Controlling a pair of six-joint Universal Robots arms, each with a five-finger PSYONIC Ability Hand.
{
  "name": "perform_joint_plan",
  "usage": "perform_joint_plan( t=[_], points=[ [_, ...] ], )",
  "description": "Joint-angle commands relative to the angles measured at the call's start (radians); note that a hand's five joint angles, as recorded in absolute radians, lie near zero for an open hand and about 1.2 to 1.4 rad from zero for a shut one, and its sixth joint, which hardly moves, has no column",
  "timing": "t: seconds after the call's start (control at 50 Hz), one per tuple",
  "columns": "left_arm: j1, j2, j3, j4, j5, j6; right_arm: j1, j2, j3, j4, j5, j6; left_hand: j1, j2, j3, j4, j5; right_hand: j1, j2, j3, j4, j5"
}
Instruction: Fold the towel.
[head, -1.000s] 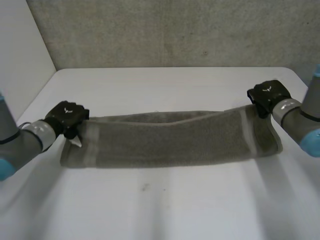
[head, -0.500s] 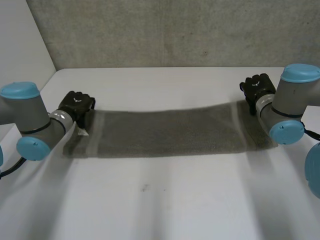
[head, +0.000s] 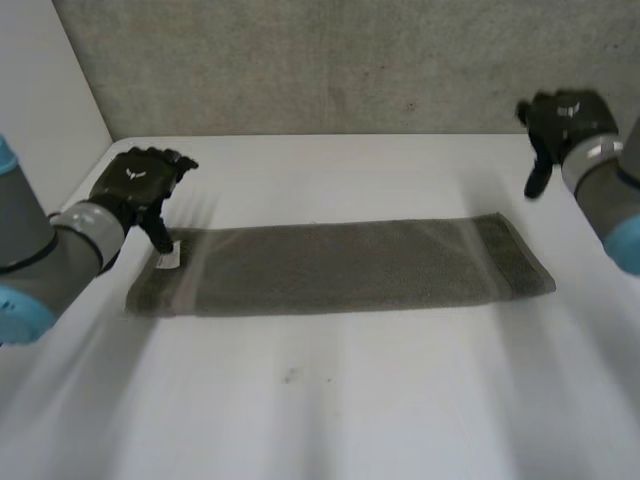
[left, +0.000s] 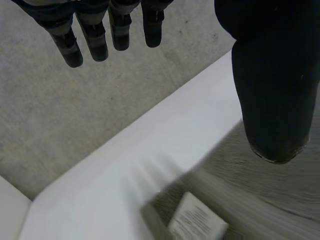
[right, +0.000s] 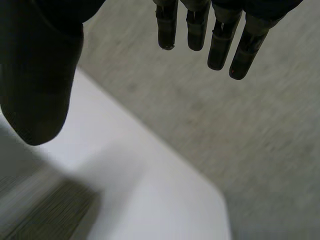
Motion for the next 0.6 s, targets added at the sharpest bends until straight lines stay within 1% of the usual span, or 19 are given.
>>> perform_joint_plan(
  t=[0.02,0.06,0.08,0.12,0.18,0.22,0.24,0.28,0.36,0.4,0.42,0.46,0.48,0.5,0.52,0.56,0.58,0.6],
  points=[
    [0.0,0.104,-0.232,0.155,-0.002,-0.027,-0.057,-0.064,0.305,-0.028,-0.032,-0.007,-0.001,0.009,0.007,0.007,-0.028,-0.061,-0.075,-0.072,-0.088,-0.061],
    [-0.005,0.116,-0.308,0.269,-0.005,-0.036,-0.083,-0.06,0.395,-0.077,-0.101,-0.008,-0.001,0.009,0.007,0.007,-0.028,-0.061,-0.075,-0.072,-0.088,-0.061],
    [-0.005,0.116,-0.309,0.27,-0.005,-0.036,-0.083,-0.06,0.396,-0.078,-0.101,-0.008,-0.001,0.009,0.007,0.007,-0.028,-0.061,-0.075,-0.072,-0.088,-0.061],
    [-0.015,0.116,-0.361,0.386,-0.01,-0.06,-0.108,-0.034,0.454,-0.16,-0.146,-0.008,0.0,0.009,0.008,0.008,-0.028,-0.061,-0.075,-0.072,-0.088,-0.061],
    [-0.026,0.116,-0.373,0.426,-0.021,-0.07,-0.122,-0.015,0.474,-0.211,-0.163,-0.008,0.003,0.012,0.011,0.011,-0.025,-0.061,-0.075,-0.072,-0.088,-0.061],
    [-0.041,0.118,-0.385,0.475,-0.053,-0.079,-0.14,0.02,0.486,-0.271,-0.167,-0.01,0.0,0.009,0.008,0.008,-0.028,-0.057,-0.071,-0.068,-0.084,-0.057],
    [-0.041,0.118,-0.385,0.475,-0.053,-0.079,-0.14,0.02,0.486,-0.271,-0.167,-0.01,0.0,0.009,0.008,0.008,-0.028,-0.056,-0.07,-0.067,-0.083,-0.057],
    [-0.046,0.118,-0.388,0.477,-0.085,-0.08,-0.146,0.046,0.486,-0.291,-0.17,-0.016,-0.001,0.009,0.007,0.007,-0.028,-0.004,-0.018,-0.015,-0.03,-0.004],
    [-0.049,0.118,-0.407,0.477,-0.1,-0.082,-0.146,0.068,0.48,-0.294,-0.17,-0.05,-0.001,0.009,0.007,0.007,-0.028,0.031,0.017,0.02,0.005,0.031],
    [-0.049,0.119,-0.419,0.486,-0.101,-0.082,-0.159,0.074,0.483,-0.297,-0.17,-0.085,-0.001,0.009,0.007,0.007,-0.028,0.148,0.135,0.137,0.122,0.148],
    [-0.049,0.119,-0.419,0.486,-0.101,-0.082,-0.159,0.074,0.483,-0.297,-0.17,-0.085,-0.001,0.009,0.007,0.007,-0.028,0.149,0.135,0.138,0.122,0.149],
    [-0.049,0.124,-0.424,0.486,-0.101,-0.084,-0.172,0.077,0.485,-0.308,-0.17,-0.106,-0.001,0.009,0.007,0.007,-0.028,0.312,0.299,0.301,0.286,0.312],
    [-0.049,0.124,-0.424,0.486,-0.101,-0.084,-0.172,0.077,0.485,-0.308,-0.17,-0.107,-0.001,0.009,0.007,0.007,-0.028,0.313,0.3,0.302,0.287,0.313],
    [-0.051,0.124,-0.425,0.486,-0.101,-0.084,-0.175,0.077,0.486,-0.318,-0.17,-0.108,-0.001,0.009,0.007,0.007,-0.028,0.409,0.395,0.398,0.383,0.409],
    [-0.051,0.124,-0.425,0.486,-0.101,-0.084,-0.176,0.077,0.486,-0.318,-0.17,-0.108,-0.001,0.009,0.007,0.007,-0.028,0.41,0.396,0.399,0.384,0.41],
    [-0.055,0.124,-0.425,0.488,-0.101,-0.084,-0.176,0.078,0.488,-0.344,-0.172,-0.108,-0.001,0.009,0.007,0.007,-0.028,0.571,0.557,0.56,0.544,0.571],
    [-0.055,0.124,-0.425,0.488,-0.101,-0.084,-0.176,0.078,0.488,-0.344,-0.172,-0.108,-0.001,0.009,0.007,0.007,-0.028,0.572,0.558,0.561,0.545,0.572],
    [-0.055,0.124,-0.425,0.489,-0.101,-0.084,-0.176,0.081,0.489,-0.357,-0.175,-0.108,-0.001,0.009,0.007,0.007,-0.028,0.674,0.66,0.663,0.647,0.673]
  ],
)
